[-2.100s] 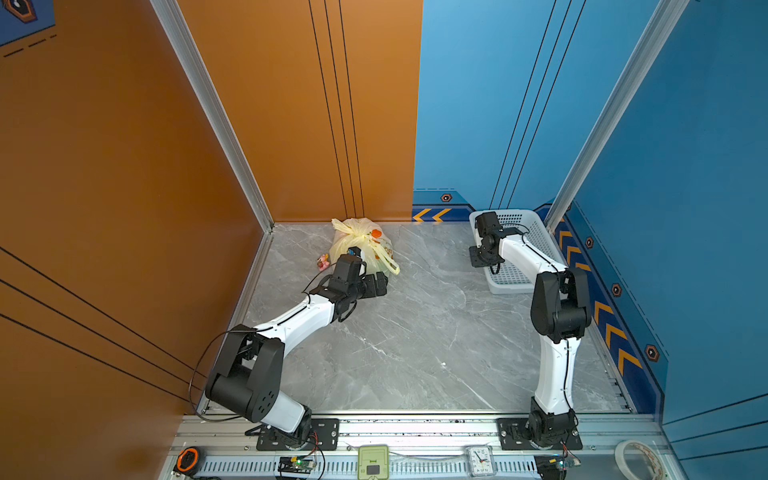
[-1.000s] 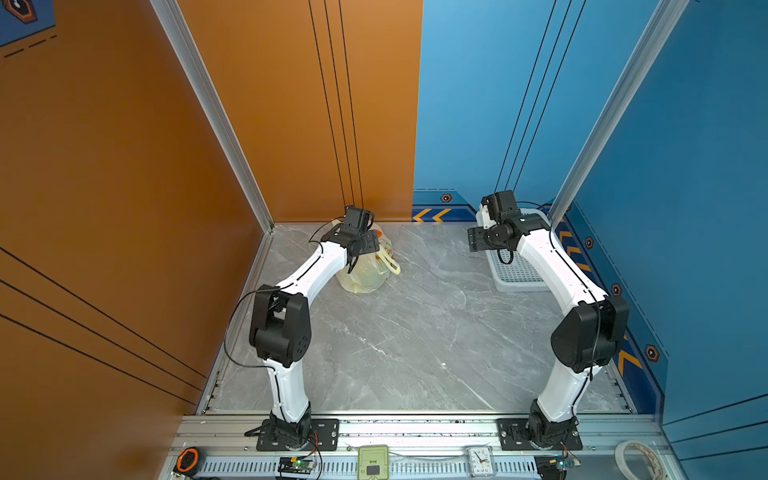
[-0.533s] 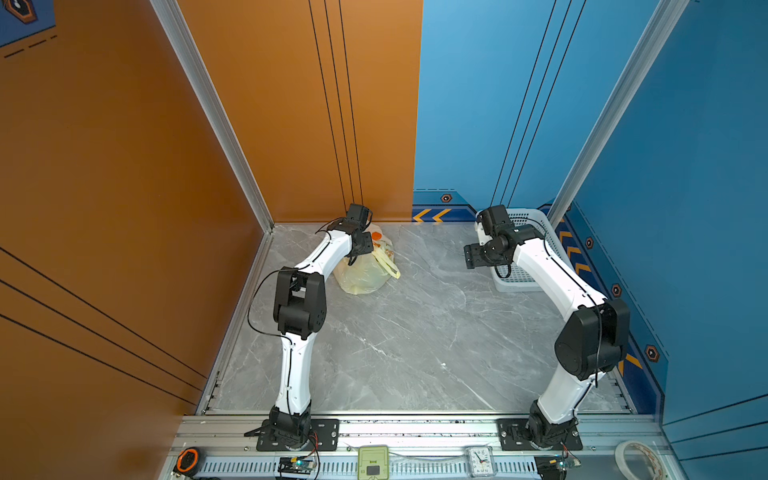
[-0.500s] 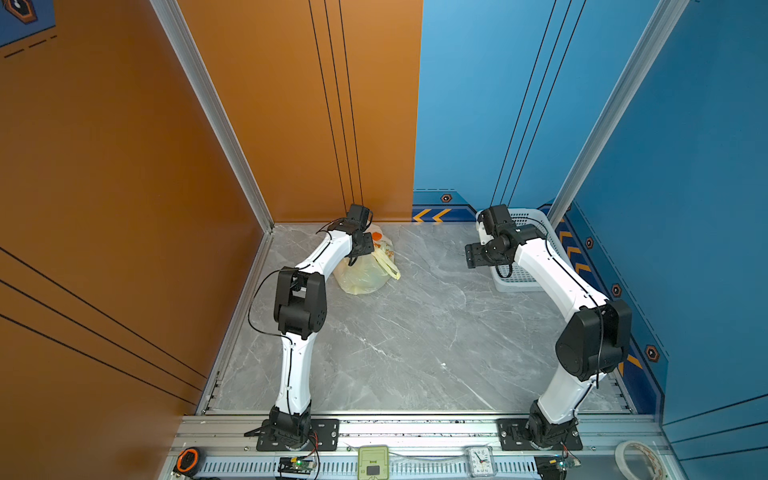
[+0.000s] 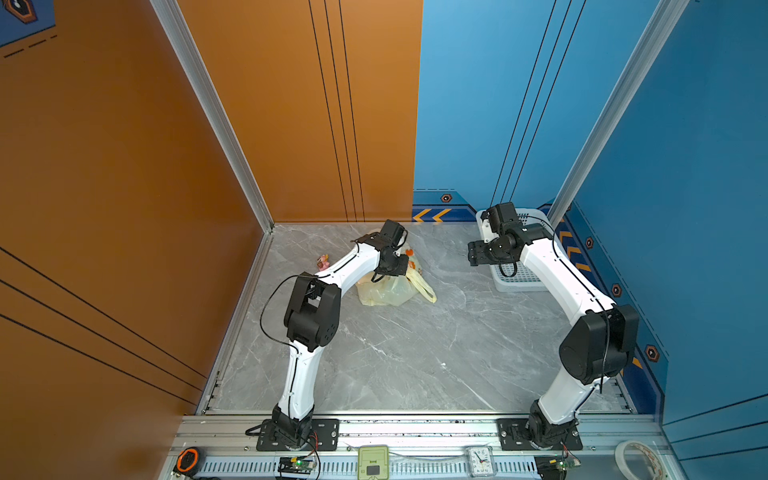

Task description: Untie the knot of the plastic bag and take out the fruit

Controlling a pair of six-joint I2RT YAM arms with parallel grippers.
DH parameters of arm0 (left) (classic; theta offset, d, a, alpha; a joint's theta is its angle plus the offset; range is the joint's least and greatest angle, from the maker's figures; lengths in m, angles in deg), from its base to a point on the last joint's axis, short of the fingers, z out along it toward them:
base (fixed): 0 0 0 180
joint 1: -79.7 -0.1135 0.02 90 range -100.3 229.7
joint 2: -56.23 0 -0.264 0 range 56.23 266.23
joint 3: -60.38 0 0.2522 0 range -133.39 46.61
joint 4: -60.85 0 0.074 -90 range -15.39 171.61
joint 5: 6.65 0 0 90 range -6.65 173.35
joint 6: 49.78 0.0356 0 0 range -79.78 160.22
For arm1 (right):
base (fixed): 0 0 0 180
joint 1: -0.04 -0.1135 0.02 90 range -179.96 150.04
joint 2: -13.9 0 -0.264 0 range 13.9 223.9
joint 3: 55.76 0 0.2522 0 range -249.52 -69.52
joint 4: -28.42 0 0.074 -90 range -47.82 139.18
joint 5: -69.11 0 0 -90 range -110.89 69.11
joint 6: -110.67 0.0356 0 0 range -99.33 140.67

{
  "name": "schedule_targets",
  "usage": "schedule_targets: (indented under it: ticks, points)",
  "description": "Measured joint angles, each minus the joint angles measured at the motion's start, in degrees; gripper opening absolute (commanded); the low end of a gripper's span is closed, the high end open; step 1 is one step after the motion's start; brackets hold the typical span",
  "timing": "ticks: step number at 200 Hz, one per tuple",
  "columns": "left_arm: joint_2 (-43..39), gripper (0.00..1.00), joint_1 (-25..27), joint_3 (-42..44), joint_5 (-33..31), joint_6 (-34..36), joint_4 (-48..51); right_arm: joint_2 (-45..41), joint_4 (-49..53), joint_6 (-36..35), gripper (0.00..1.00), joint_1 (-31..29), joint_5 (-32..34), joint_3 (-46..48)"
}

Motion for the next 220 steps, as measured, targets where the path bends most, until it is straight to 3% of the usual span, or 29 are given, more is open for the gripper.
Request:
schedule_targets:
  ticks: [51, 83, 112, 149, 193, 220]
  points:
    - [-15.47, 0.0, 8.85, 17.53, 3.45, 1.86, -0.46, -4.61, 1.86, 0.22, 0.8, -2.01, -1.51, 4.24]
    - [-25.49, 0.0, 9.57, 28.5, 3.43, 1.79, -0.55, -9.46, 2.6, 1.38, 0.79, -5.64, -4.09, 9.57]
    - [-32.57, 0.0, 9.51, 35.71, 3.43, 1.62, -2.23, -13.25, 1.42, 1.75, 0.8, -12.41, -7.85, 15.34]
    - [-34.38, 0.0, 9.35, 38.71, 3.85, 1.2, -6.12, -15.87, -2.23, 1.27, 0.78, -21.46, -11.74, 20.59]
    - [-34.64, 0.0, 9.07, 39.78, 4.74, 1.2, -8.85, -15.63, -9.68, -3.15, 0.78, -27.69, -8.39, 23.19]
    - [-34.8, 0.0, 8.7, 39.85, 5.2, 1.22, -9.55, -13.18, -13.62, -6.21, 0.77, -28.39, -6.71, 23.37]
